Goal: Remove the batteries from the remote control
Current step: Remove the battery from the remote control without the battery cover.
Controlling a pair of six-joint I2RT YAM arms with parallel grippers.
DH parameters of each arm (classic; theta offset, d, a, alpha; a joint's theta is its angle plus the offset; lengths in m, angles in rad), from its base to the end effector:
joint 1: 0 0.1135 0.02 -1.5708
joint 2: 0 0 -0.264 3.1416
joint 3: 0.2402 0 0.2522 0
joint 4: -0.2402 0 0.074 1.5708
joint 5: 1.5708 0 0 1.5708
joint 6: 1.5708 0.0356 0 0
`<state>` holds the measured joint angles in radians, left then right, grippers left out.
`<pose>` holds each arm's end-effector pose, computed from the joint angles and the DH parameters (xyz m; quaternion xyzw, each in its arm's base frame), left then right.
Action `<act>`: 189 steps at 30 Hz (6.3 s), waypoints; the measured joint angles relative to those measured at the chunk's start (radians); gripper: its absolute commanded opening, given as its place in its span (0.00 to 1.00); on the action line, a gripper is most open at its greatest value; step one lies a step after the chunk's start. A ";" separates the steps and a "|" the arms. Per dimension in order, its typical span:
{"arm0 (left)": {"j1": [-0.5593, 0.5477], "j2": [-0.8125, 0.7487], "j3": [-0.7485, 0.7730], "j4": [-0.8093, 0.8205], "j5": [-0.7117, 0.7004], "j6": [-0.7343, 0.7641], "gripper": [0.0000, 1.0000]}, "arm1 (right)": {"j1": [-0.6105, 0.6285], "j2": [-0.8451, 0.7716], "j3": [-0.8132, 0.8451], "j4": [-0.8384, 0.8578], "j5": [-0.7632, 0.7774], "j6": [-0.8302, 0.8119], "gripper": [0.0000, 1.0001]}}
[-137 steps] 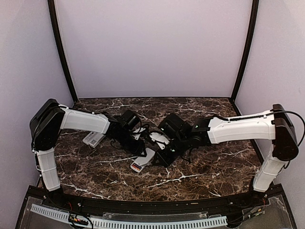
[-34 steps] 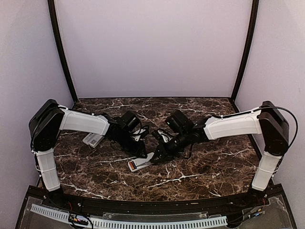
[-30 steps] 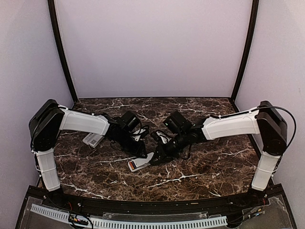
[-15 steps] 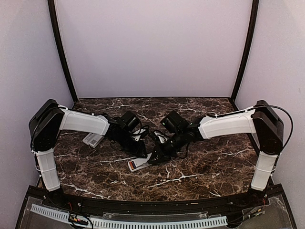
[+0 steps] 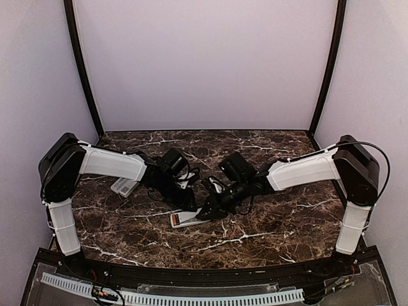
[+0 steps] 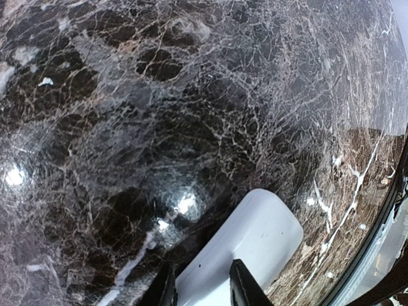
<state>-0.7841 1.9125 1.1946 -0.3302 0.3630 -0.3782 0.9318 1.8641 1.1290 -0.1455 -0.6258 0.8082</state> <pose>0.2644 -0.2815 0.1533 0.2372 0.9213 -0.2853 0.1167 0.2121 0.3205 0.1671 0.1592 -0.8872 -0.4328 0.0139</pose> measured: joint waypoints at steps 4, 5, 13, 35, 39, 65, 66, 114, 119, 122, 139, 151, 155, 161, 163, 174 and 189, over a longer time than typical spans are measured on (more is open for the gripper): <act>-0.001 0.000 -0.001 0.000 0.004 -0.004 0.28 | -0.003 0.000 -0.049 0.102 -0.014 0.048 0.00; -0.002 0.000 -0.001 0.000 0.006 -0.005 0.28 | -0.004 0.000 -0.061 0.129 -0.015 0.061 0.00; -0.004 -0.023 -0.002 -0.026 -0.011 -0.026 0.48 | -0.004 0.008 -0.090 0.214 -0.012 0.103 0.00; 0.063 -0.505 -0.400 0.042 -0.146 -0.287 0.41 | -0.004 0.008 -0.094 0.221 -0.001 0.129 0.00; 0.063 -0.505 -0.450 0.077 -0.119 -0.333 0.39 | -0.004 0.008 -0.094 0.221 0.000 0.129 0.00; 0.076 -0.386 -0.484 0.230 -0.086 -0.368 0.15 | -0.004 0.008 -0.094 0.222 0.011 0.133 0.00; 0.076 -0.381 -0.484 0.232 -0.086 -0.367 0.15 | -0.004 0.008 -0.094 0.222 0.011 0.133 0.00; 0.105 -0.344 -0.595 0.500 0.000 -0.443 0.00 | 0.018 -0.009 -0.343 0.725 0.119 0.286 0.00; 0.105 -0.347 -0.595 0.489 0.005 -0.443 0.00 | 0.018 -0.055 -0.365 0.822 0.151 0.292 0.00; 0.103 -0.351 -0.594 0.478 0.007 -0.443 0.00 | 0.018 -0.069 -0.367 0.859 0.156 0.293 0.00; 0.091 -0.376 -0.593 0.418 0.019 -0.427 0.03 | 0.104 -0.204 -0.198 0.236 0.359 0.222 0.00; 0.091 -0.376 -0.587 0.400 0.028 -0.397 0.03 | 0.141 -0.160 -0.098 0.070 0.402 0.202 0.00; 0.091 -0.376 -0.587 0.400 0.031 -0.393 0.02 | 0.141 -0.137 -0.081 0.067 0.398 0.195 0.00; 0.091 -0.376 -0.587 0.399 0.037 -0.392 0.01 | 0.141 -0.113 -0.060 0.063 0.394 0.191 0.00; 0.091 -0.376 -0.587 0.399 0.039 -0.392 0.01 | 0.141 -0.104 -0.053 0.061 0.393 0.191 0.00; 0.091 -0.375 -0.587 0.399 0.042 -0.388 0.00 | 0.142 -0.071 0.005 0.020 0.386 0.192 0.00; 0.093 -0.365 -0.574 0.386 0.046 -0.382 0.00 | 0.143 -0.014 0.141 -0.136 0.389 0.199 0.00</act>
<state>-0.6910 1.5475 0.6205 0.0559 0.4091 -0.7605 1.0744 1.8503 1.2701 -0.2813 -0.2363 1.0073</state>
